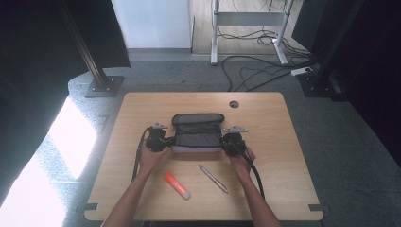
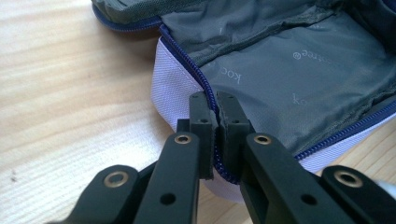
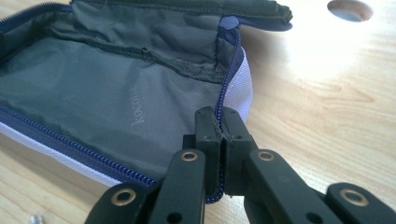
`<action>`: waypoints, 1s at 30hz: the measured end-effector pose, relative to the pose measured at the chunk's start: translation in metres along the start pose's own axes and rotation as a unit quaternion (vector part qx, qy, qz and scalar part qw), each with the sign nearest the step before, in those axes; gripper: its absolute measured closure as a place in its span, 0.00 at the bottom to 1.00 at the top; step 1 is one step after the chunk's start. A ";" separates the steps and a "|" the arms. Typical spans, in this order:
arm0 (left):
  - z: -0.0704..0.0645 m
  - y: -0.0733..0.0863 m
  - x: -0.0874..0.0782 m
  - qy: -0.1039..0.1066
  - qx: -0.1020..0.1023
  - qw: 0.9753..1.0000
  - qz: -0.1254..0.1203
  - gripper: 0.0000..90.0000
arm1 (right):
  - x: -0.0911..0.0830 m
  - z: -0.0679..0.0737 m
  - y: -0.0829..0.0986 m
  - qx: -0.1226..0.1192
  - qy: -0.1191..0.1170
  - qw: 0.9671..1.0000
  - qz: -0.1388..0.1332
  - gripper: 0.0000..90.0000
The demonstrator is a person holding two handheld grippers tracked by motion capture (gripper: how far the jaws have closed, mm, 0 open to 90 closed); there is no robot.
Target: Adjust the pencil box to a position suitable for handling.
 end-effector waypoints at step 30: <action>-0.002 0.005 0.010 -0.001 -0.010 1.000 -0.017 0.16 | -0.007 -0.007 0.009 0.006 -0.023 1.000 -0.012 0.46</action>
Point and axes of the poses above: each handheld gripper's, and its own axes: x roughly forward along the jaws, y roughly out of its underside, z roughly to its left, the point moved 4 cm from there along x, roughly forward along the jaws, and after that the axes turned 15 degrees about z, right-handed, at the moved point
